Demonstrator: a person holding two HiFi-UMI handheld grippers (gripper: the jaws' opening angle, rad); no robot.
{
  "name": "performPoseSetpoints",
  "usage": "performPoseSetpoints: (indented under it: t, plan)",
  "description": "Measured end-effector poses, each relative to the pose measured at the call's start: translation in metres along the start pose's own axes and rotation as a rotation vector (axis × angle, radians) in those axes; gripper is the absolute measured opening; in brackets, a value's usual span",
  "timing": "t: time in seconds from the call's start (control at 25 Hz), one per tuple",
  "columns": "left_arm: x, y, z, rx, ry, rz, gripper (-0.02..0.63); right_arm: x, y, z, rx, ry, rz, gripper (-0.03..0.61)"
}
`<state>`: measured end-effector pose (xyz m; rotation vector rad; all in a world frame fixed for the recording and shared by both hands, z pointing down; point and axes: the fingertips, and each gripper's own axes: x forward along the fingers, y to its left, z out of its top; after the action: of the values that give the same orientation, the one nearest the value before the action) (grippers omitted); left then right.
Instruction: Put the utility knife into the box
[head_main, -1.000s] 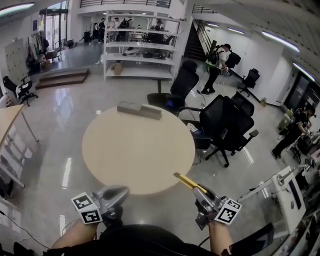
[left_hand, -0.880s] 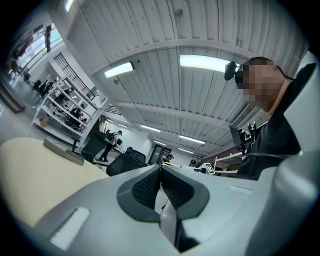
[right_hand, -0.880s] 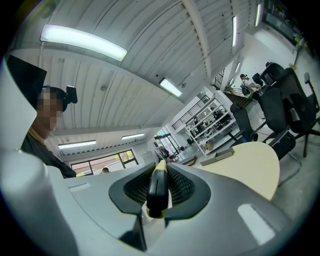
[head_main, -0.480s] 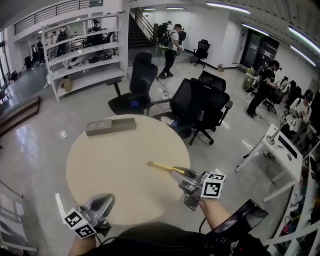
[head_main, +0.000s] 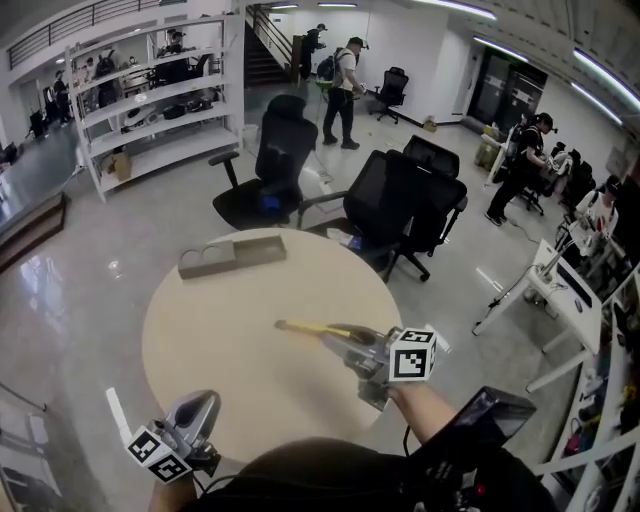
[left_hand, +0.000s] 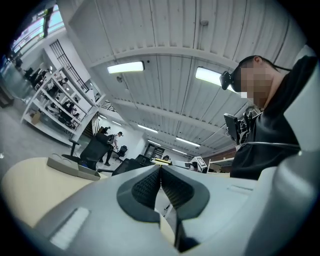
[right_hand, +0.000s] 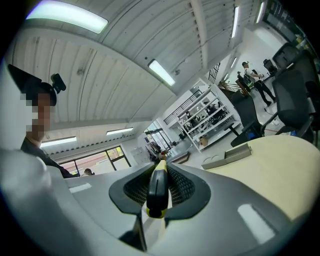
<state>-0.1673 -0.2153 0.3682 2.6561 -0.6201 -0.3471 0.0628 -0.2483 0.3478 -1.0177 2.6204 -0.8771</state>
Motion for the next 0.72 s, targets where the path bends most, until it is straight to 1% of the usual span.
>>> performPoseSetpoints:
  t: [0.24, 0.44, 0.6, 0.72]
  plan:
    - [0.005, 0.025, -0.002, -0.022, -0.004, 0.033, 0.006, 0.029, -0.017, 0.008, 0.008, 0.033, 0.024, 0.084]
    - [0.028, 0.034, -0.003, -0.005, -0.005, 0.078, 0.005, 0.039, -0.045, 0.02, 0.023, 0.061, 0.075, 0.084]
    - [0.054, 0.039, -0.006, 0.012, -0.003, 0.161, 0.006, 0.046, -0.079, 0.041, 0.038, 0.077, 0.154, 0.084]
    - [0.079, 0.042, -0.023, -0.028, -0.017, 0.246, 0.006, 0.046, -0.114, 0.049, 0.072, 0.082, 0.232, 0.084]
